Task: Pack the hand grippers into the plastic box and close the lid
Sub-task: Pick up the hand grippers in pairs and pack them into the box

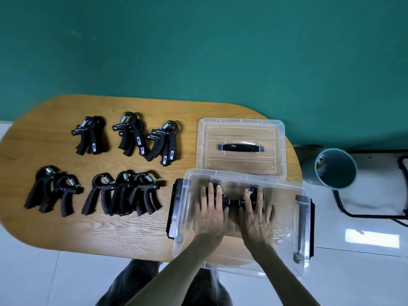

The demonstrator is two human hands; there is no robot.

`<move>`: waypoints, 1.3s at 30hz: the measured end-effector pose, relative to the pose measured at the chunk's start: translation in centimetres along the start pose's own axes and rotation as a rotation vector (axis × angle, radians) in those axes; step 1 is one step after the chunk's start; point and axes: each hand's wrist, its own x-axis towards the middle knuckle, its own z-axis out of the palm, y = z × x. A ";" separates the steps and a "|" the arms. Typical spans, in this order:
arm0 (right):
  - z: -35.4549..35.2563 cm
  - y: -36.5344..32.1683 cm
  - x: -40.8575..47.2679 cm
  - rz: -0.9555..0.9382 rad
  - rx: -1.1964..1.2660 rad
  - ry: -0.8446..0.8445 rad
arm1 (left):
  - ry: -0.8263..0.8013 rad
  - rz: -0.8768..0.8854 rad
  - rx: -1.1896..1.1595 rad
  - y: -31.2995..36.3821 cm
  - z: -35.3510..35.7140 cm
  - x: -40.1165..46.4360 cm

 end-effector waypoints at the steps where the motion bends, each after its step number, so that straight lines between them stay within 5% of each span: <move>1: -0.8 -0.6 -0.2 -0.005 -0.005 0.006 | 0.023 0.018 0.010 -0.2 -0.9 -0.3; 8: -6.6 -5.6 -2.9 -0.005 0.034 0.090 | 0.045 0.177 0.103 -2.1 -8.5 -3.0; 18: -9.8 -14.6 -6.9 0.030 0.054 0.230 | 0.075 0.118 0.074 -10.0 -15.8 -6.6; 29: -8.1 -28.2 -9.6 -0.096 -0.011 0.285 | 0.082 0.004 0.033 -25.2 -17.2 -9.4; 39: -8.0 -32.5 -6.3 -0.170 -0.038 0.228 | 0.011 -0.008 -0.022 -29.3 -15.8 -7.7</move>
